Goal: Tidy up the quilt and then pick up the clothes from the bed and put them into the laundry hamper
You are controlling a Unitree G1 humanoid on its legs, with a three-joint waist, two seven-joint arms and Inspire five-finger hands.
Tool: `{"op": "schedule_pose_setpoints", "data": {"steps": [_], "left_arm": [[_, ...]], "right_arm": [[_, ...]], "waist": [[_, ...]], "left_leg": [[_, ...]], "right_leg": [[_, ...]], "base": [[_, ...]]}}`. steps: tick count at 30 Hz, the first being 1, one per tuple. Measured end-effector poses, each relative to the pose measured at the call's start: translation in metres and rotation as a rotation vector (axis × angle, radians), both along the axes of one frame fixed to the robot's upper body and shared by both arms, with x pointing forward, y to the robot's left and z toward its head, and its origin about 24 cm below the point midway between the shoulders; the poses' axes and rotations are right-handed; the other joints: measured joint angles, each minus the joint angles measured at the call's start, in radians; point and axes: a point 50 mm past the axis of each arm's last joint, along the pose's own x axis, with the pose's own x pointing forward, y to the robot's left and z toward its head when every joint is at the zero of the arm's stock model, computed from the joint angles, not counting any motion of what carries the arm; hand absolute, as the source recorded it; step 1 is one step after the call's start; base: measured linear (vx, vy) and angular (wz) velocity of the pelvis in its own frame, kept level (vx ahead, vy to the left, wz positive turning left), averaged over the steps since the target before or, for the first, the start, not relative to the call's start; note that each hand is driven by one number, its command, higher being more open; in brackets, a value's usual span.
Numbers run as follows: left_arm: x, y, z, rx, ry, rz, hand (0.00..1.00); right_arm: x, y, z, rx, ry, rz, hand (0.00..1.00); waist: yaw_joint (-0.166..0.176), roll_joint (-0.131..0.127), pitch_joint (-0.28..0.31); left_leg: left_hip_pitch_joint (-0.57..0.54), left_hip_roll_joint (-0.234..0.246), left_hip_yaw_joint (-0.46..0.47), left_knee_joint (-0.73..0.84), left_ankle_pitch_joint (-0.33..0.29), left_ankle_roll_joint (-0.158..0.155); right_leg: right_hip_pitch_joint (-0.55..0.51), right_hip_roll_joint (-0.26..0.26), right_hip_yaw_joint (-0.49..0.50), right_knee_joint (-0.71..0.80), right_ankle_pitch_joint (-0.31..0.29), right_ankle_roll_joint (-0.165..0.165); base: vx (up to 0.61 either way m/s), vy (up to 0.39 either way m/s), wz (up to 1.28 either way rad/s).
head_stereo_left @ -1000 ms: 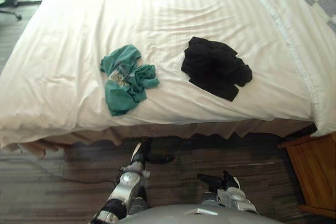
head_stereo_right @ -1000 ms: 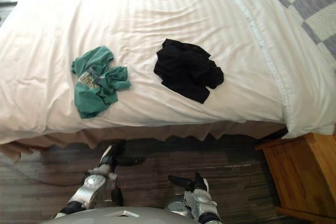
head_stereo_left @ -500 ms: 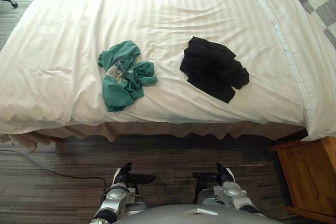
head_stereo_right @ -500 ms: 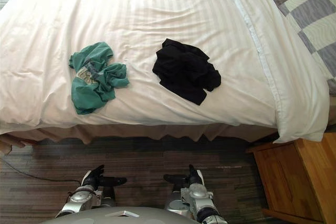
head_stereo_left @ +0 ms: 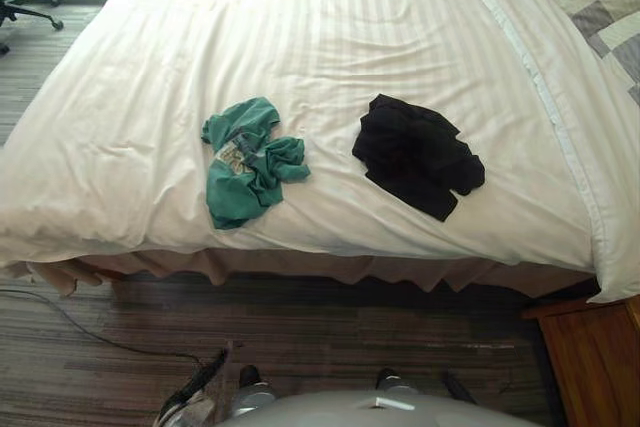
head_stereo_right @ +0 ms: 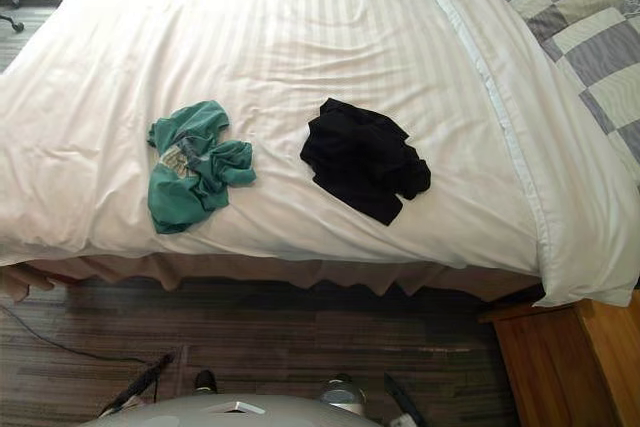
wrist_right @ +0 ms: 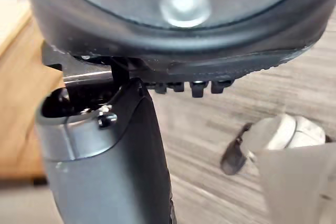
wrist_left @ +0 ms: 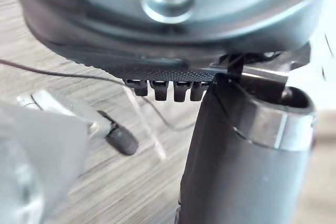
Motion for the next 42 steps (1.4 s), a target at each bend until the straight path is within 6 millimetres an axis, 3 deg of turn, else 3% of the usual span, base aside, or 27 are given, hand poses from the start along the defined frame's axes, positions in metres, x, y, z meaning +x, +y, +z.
{"op": "schedule_pose_setpoints", "data": {"steps": [4, 7, 8, 10, 12, 13, 14, 15, 16, 18, 20, 21, 22, 24, 29, 33, 36, 42], "left_arm": [[-0.034, 0.056, 0.024, 0.155, -0.030, 0.262, 1.00], [-0.032, 0.101, 0.053, 0.300, -0.111, 0.323, 1.00], [-0.017, 0.129, 0.080, 0.425, -0.197, 0.298, 1.00], [-0.008, 0.145, 0.101, 0.529, -0.254, 0.272, 1.00], [0.015, 0.180, 0.151, 0.722, -0.369, 0.215, 1.00], [0.021, 0.187, 0.164, 0.768, -0.409, 0.201, 1.00], [0.042, 0.196, 0.198, 0.898, -0.463, 0.144, 1.00], [0.048, 0.197, 0.209, 0.945, -0.491, 0.122, 1.00], [0.068, 0.190, 0.234, 1.035, -0.581, 0.056, 1.00], [0.092, 0.173, 0.252, 1.104, -0.664, -0.072, 1.00], [0.109, 0.155, 0.260, 1.142, -0.712, -0.172, 1.00], [0.123, 0.136, 0.262, 1.150, -0.759, -0.243, 1.00], [0.128, 0.130, 0.262, 1.145, -0.776, -0.269, 1.00], [0.145, 0.112, 0.257, 1.138, -0.784, -0.427, 1.00], [0.161, 0.084, 0.265, 1.167, -0.857, -0.519, 1.00], [0.188, 0.025, 0.250, 1.034, -0.995, -0.640, 1.00], [0.204, -0.007, 0.239, 0.940, -1.010, -0.832, 1.00], [0.230, -0.012, 0.260, 0.954, -1.095, -0.814, 1.00]], "right_arm": [[-0.018, -0.032, 0.012, -0.113, 0.056, -0.101, 1.00], [0.003, -0.074, 0.035, -0.295, -0.015, -0.074, 1.00], [0.027, -0.104, 0.063, -0.458, -0.093, -0.018, 1.00], [0.043, -0.121, 0.085, -0.575, -0.148, 0.027, 1.00], [0.083, -0.145, 0.131, -0.794, -0.272, 0.115, 1.00], [0.091, -0.149, 0.142, -0.846, -0.298, 0.143, 1.00], [0.110, -0.151, 0.168, -0.958, -0.363, 0.217, 1.00], [0.118, -0.149, 0.178, -1.009, -0.378, 0.257, 1.00], [0.134, -0.142, 0.200, -1.115, -0.424, 0.346, 1.00], [0.148, -0.133, 0.217, -1.206, -0.456, 0.433, 1.00], [0.159, -0.127, 0.223, -1.246, -0.468, 0.502, 1.00], [0.172, -0.118, 0.226, -1.255, -0.501, 0.555, 1.00], [0.177, -0.114, 0.227, -1.255, -0.515, 0.576, 1.00], [0.190, -0.100, 0.235, -1.283, -0.567, 0.697, 1.00], [0.195, -0.087, 0.241, -1.301, -0.618, 0.780, 1.00], [0.205, -0.066, 0.258, -1.371, -0.685, 0.872, 1.00], [0.214, -0.049, 0.270, -1.407, -0.759, 0.942, 1.00], [0.216, -0.054, 0.282, -1.463, -0.757, 0.974, 1.00]], "waist": [[0.001, 0.006, -0.061], [0.000, 0.012, -0.115], [0.002, 0.013, -0.139], [0.005, 0.023, -0.149], [0.002, 0.015, -0.170], [0.002, 0.012, -0.173], [0.008, 0.004, -0.178], [0.007, 0.003, -0.179], [0.007, 0.002, -0.178], [0.007, 0.002, -0.177], [0.005, 0.003, -0.175], [0.002, 0.009, -0.169], [0.003, 0.005, -0.166], [-0.005, 0.037, -0.122], [-0.025, 0.060, -0.083], [-0.035, 0.064, -0.050], [-0.077, 0.053, -0.016], [-0.103, 0.069, 0.040]], "left_leg": [[-0.010, 0.001, 0.000, -0.001, -0.003, -0.003], [-0.033, 0.000, 0.000, -0.001, -0.002, -0.003], [-0.039, 0.000, -0.002, -0.001, -0.001, -0.004], [-0.044, 0.001, -0.002, 0.000, -0.001, -0.004], [-0.044, 0.006, -0.002, 0.000, 0.003, -0.007], [-0.045, 0.008, 0.000, 0.000, 0.003, -0.007], [-0.051, 0.009, 0.004, 0.000, 0.003, -0.008], [-0.053, 0.009, 0.006, 0.001, 0.003, -0.008], [-0.055, 0.009, 0.012, 0.003, 0.002, -0.009], [-0.053, 0.007, 0.014, 0.004, 0.002, -0.009], [-0.048, 0.007, 0.024, 0.004, 0.002, -0.009], [-0.043, 0.008, 0.037, 0.004, 0.002, -0.009], [-0.037, 0.008, 0.041, 0.004, 0.002, -0.009], [-0.017, 0.008, 0.069, 0.004, 0.000, -0.010], [-0.006, 0.009, 0.113, 0.004, -0.002, -0.010], [-0.009, 0.004, 0.159, 0.004, -0.006, -0.009], [-0.053, 0.004, 0.179, 0.005, 0.000, -0.006], [-0.136, 0.007, 0.202, 0.005, 0.021, 0.000]], "right_leg": [[-0.004, 0.000, -0.003, -0.004, -0.004, 0.003], [-0.021, 0.000, -0.001, -0.014, -0.001, 0.006], [-0.029, 0.001, 0.001, -0.013, 0.000, 0.007], [-0.034, 0.002, 0.002, -0.013, 0.000, 0.007], [-0.040, 0.008, 0.007, -0.011, 0.004, 0.013], [-0.042, 0.009, 0.009, -0.011, 0.004, 0.013], [-0.054, 0.011, 0.015, -0.008, 0.004, 0.013], [-0.060, 0.011, 0.018, -0.005, 0.004, 0.012], [-0.074, 0.009, 0.039, 0.005, 0.004, 0.011], [-0.074, 0.008, 0.068, 0.005, 0.004, 0.011], [-0.079, 0.008, 0.087, 0.005, 0.004, 0.011], [-0.084, 0.008, 0.100, 0.005, 0.004, 0.011], [-0.084, 0.009, 0.110, 0.006, 0.004, 0.011], [-0.091, 0.009, 0.141, 0.013, 0.009, 0.010], [-0.116, 0.015, 0.190, 0.017, 0.017, 0.012], [-0.155, 0.015, 0.241, 0.017, 0.040, 0.013], [-0.216, 0.020, 0.268, 0.015, 0.063, 0.014], [-0.312, 0.029, 0.294, -0.002, 0.108, 0.014]], "base": [[-0.02, 0.003, 0.05], [0.00, 0.000, 0.00], [0.00, 0.000, 0.00], [0.00, 0.000, 0.00], [0.01, -0.014, -0.05], [0.02, -0.017, -0.09], [0.01, -0.013, -0.08], [0.02, 0.004, -0.14], [0.03, 0.014, -0.09], [0.02, 0.013, -0.04], [0.02, 0.016, -0.15], [0.01, 0.008, -0.27], [-0.02, 0.006, -0.33], [-0.04, 0.010, -0.38], [-0.04, 0.010, -0.31], [-0.05, 0.024, -0.32], [-0.10, 0.004, -0.23], [-0.05, -0.014, -0.11]]}}
